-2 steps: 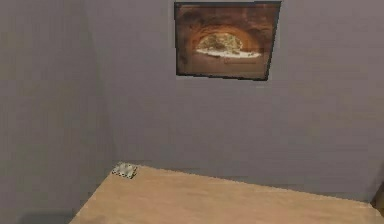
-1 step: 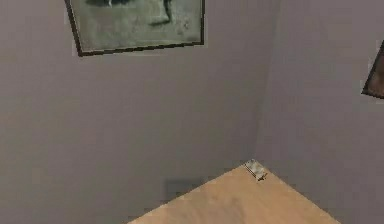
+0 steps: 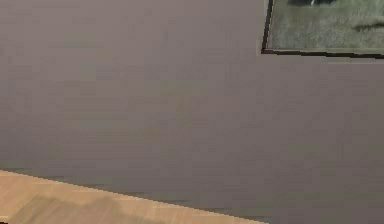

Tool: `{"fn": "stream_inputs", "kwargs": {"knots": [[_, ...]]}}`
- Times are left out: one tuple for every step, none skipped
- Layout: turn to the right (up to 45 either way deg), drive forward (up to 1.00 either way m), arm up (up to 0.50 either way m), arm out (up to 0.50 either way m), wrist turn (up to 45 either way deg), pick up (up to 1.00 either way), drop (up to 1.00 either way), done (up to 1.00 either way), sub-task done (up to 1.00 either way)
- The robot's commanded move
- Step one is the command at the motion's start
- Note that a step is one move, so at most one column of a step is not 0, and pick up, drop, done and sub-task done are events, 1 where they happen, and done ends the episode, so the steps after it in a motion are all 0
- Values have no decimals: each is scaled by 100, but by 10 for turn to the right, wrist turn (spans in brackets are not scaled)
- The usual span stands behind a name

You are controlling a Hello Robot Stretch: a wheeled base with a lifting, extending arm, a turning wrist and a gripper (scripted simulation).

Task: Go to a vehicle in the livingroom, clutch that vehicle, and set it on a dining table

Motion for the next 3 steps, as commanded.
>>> {"fn": "stream_inputs", "kwargs": {"knots": [[-60, 0, 0, 0, 0, 0, 0, 0, 0], [450, 0, 0, 0, 0, 0, 0, 0, 0], [450, 0, 0, 0, 0, 0, 0, 0, 0]]}}
